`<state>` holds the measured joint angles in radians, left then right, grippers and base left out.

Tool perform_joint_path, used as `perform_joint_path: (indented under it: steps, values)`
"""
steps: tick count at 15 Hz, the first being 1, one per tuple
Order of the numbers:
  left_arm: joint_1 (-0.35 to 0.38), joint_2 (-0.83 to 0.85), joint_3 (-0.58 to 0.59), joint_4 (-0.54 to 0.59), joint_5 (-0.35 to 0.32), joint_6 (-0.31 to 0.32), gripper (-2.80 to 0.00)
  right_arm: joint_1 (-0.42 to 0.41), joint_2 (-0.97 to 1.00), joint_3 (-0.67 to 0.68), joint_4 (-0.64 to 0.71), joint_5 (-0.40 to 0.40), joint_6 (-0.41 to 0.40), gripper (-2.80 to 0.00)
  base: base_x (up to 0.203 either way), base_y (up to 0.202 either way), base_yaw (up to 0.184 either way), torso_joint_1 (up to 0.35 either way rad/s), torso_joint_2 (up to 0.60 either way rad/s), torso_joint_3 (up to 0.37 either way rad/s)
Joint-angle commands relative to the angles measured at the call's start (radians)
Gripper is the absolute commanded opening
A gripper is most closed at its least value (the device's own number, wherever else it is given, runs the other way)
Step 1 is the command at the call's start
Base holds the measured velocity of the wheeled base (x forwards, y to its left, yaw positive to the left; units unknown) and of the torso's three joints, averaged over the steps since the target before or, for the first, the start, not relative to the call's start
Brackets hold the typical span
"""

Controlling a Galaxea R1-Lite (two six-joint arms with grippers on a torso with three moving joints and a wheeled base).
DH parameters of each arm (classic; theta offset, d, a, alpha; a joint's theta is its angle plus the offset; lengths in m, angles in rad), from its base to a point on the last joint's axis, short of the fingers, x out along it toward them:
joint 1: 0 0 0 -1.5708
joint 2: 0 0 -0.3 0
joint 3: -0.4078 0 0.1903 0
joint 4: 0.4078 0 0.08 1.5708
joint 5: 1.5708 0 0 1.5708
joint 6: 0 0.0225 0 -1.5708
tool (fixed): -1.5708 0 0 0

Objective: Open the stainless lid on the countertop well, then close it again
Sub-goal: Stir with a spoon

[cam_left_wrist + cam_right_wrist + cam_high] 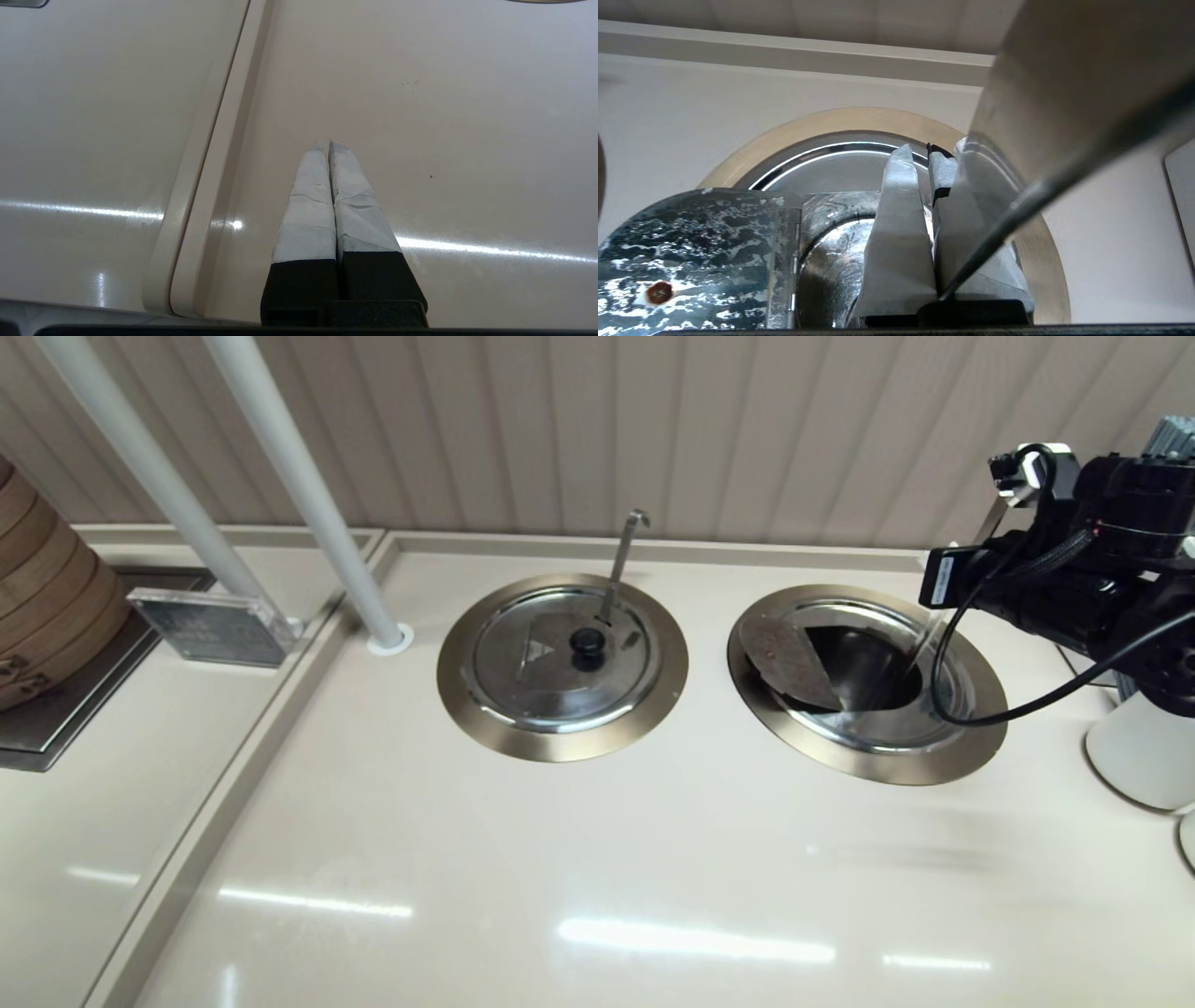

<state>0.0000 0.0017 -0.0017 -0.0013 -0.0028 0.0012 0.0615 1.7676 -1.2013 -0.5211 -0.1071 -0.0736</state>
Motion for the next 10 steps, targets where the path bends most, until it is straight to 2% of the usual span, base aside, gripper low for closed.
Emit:
perform_joint_path:
  steps: [1,3,5,6,10]
  values:
    - [0.000,0.001,0.000,0.000,0.000,0.000,-2.80,-0.005,0.030,-0.008,-0.005,-0.004,0.000,-2.80,0.000,0.000,0.000,0.000,0.00,0.000]
    - [0.000,0.001,0.000,0.000,0.000,0.000,-2.80,-0.003,0.035,-0.016,-0.020,-0.002,0.017,-2.80,0.000,0.000,0.000,0.000,0.00,0.000]
    - [0.000,0.001,0.000,0.000,0.000,0.000,-2.80,0.025,0.035,-0.025,-0.038,0.003,0.106,-2.80,0.000,0.000,0.000,0.000,0.00,0.000]
    - [0.000,0.001,0.000,0.000,0.000,0.000,-2.80,0.033,0.029,-0.026,-0.040,0.007,0.123,-2.80,0.000,0.000,0.000,0.000,0.00,0.000]
    - [0.000,0.001,0.000,0.000,0.000,0.000,-2.80,0.037,0.025,-0.018,-0.026,0.010,0.117,-2.80,0.000,0.000,0.000,0.000,0.00,0.000]
